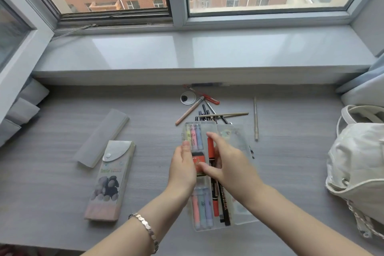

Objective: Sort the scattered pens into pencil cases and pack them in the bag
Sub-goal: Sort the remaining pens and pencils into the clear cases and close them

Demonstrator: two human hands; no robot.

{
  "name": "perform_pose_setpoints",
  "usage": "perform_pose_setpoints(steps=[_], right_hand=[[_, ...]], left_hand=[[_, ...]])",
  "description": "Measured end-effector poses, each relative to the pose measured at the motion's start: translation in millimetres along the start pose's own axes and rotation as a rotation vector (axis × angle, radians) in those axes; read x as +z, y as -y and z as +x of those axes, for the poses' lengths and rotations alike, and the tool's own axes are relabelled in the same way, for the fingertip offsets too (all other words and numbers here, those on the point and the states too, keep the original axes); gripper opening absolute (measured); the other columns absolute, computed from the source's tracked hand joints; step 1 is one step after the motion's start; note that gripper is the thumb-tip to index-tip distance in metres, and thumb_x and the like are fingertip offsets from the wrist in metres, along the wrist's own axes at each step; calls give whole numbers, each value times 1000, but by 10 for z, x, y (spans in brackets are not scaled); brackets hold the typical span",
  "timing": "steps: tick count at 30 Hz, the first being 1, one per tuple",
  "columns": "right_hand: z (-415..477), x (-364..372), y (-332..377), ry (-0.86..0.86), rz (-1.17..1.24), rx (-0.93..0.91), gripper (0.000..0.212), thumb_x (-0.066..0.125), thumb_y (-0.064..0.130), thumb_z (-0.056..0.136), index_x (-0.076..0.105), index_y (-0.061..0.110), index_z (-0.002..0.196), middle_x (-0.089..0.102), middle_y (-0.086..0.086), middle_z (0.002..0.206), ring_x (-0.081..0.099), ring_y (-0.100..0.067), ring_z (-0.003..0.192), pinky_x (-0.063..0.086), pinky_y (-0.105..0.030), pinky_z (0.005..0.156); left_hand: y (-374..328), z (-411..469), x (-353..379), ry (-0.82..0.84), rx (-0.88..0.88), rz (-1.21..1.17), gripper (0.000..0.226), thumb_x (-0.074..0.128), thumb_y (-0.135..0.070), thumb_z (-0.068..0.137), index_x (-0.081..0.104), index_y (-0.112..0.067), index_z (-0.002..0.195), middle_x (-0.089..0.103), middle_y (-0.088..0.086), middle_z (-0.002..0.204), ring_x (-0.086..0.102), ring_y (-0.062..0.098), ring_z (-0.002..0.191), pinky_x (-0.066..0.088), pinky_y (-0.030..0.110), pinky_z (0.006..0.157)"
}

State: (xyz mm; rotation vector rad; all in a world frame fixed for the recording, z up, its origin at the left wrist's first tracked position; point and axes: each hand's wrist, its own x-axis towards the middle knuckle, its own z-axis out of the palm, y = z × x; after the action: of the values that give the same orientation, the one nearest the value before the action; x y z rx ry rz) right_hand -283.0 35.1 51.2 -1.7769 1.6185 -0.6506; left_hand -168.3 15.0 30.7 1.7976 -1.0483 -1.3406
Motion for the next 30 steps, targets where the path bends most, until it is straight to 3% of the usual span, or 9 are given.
perform_pose_setpoints(steps=[2,4,9,12,17,21,25,27,30], right_hand=[[-10,80,-71,-90,-188,-86,50,57,39,85,49,14,127,58,4,101,54,-10,94,51,-24,81],[-20,141,-116,-199,-277,-130,47,45,46,83,59,11,112,58,-2,97,46,-15,95,54,-30,77],[45,228,-206,-172,-303,-189,54,40,44,84,57,6,119,62,-4,116,36,-16,114,44,-42,94],[118,254,-248,-182,-277,-177,48,37,38,86,57,7,118,63,-4,110,37,-16,110,44,-44,94],[300,276,-289,-213,-402,-266,37,38,27,84,62,9,106,64,-3,90,53,-21,87,52,-36,73],[661,117,-280,-136,-346,-365,35,39,26,86,65,8,101,67,-4,89,64,-24,81,50,-37,71],[1436,-47,-426,-198,-188,-115,23,48,11,88,65,9,103,66,-8,100,61,-28,95,48,-43,85],[1845,-87,-570,-72,-329,129,28,46,12,90,59,11,115,60,-11,115,55,-30,107,44,-40,92],[2189,-24,-775,62,-596,282,27,45,11,90,53,5,116,52,-16,121,50,-35,111,42,-38,87]], left_hand=[[-10,3,-10,-16,6,-3,37,25,-40,99,55,-20,91,63,1,89,60,16,87,47,28,75],[-10,17,-17,-12,10,-6,39,24,-40,99,56,-17,98,63,0,92,59,16,92,44,27,76],[1,63,-27,20,11,3,40,24,-37,100,58,-16,105,66,5,100,61,19,97,49,32,87],[3,109,-15,13,9,6,39,25,-36,100,59,-17,103,66,8,102,62,23,98,48,39,92],[9,221,-23,12,38,52,40,24,-34,100,59,-14,99,61,-3,83,55,5,74,41,6,57],[-33,374,-87,1,30,113,34,23,-35,101,53,-21,92,55,-12,79,49,-3,72,38,5,57],[-99,605,-186,-31,10,121,33,21,-36,101,50,-23,94,53,-16,78,47,-6,71,35,5,53],[-121,749,-226,-56,-1,123,32,20,-35,101,48,-21,97,50,-17,79,46,-5,72,32,18,57],[-121,921,-267,-87,-8,98,32,20,-33,101,50,-20,105,51,-14,87,46,6,88,29,14,74]])
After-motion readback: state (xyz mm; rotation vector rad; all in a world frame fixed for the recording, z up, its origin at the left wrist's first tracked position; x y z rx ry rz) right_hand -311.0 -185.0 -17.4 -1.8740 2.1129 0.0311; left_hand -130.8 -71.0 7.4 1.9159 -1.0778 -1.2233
